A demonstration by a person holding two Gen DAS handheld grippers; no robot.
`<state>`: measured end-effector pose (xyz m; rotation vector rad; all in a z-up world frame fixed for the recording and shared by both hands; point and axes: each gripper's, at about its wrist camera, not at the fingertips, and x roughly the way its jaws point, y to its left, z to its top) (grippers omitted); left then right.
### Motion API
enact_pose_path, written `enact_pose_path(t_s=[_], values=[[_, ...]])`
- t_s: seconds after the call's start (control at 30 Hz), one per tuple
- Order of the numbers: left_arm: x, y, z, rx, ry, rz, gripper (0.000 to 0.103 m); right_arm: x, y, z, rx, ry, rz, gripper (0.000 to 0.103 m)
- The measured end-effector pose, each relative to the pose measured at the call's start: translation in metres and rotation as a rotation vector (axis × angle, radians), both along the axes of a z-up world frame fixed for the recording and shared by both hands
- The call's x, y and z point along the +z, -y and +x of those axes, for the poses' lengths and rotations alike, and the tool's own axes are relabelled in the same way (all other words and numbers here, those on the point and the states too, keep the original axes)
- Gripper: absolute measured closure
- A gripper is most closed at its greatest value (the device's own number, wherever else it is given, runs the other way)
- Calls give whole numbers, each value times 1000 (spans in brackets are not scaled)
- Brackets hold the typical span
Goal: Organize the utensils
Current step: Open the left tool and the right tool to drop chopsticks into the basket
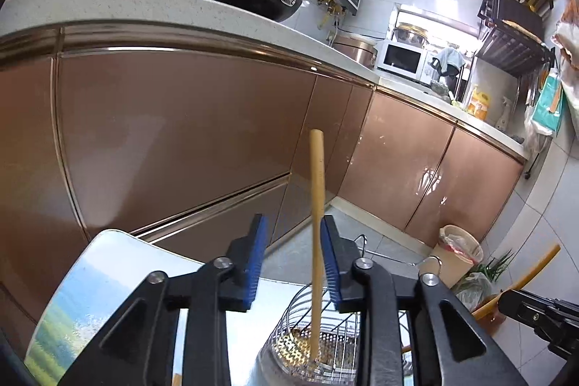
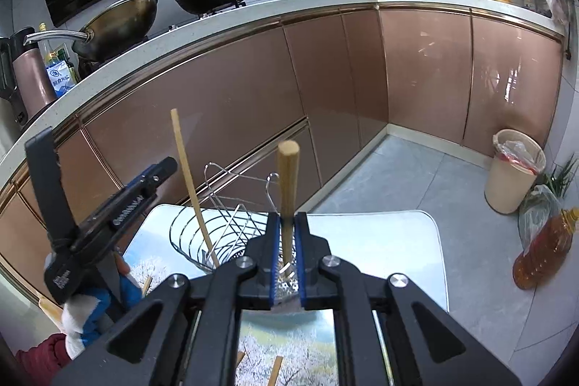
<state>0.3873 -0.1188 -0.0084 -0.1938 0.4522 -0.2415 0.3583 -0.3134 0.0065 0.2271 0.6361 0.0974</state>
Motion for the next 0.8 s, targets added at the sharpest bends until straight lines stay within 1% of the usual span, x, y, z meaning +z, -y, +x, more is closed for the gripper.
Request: enact_pose_path(t_s=[0.03,0.1,0.17,0.23,0.43,0.5,0.67,0.8], values=[[2,-3,-4,-2,2,0,70,0,0,-2,-3,-4,0,93],[6,-6,-10,-5,1,3,64,2,0,-6,-8,-10,-3,89],[13,-11,-19,-7,2,11,61,3,-1,-10,-12,-14,-3,81],[20,-17,-26,-6,7,17,59,5,-1,-16,-18,-12,-5,78],[44,-40,-55,11,22,26,49,18,-4,-44,-28,-3,1,76],[48,-48,-65,19,26,31,45,21,-6,-55,-30,-3,2,76],[58,-64,-90,26,2,52,44,30,-16,-88,-31,-6,-14,76],[63,-77,-110,20,-37,67,44,36,-22,-113,-32,-6,-23,76]])
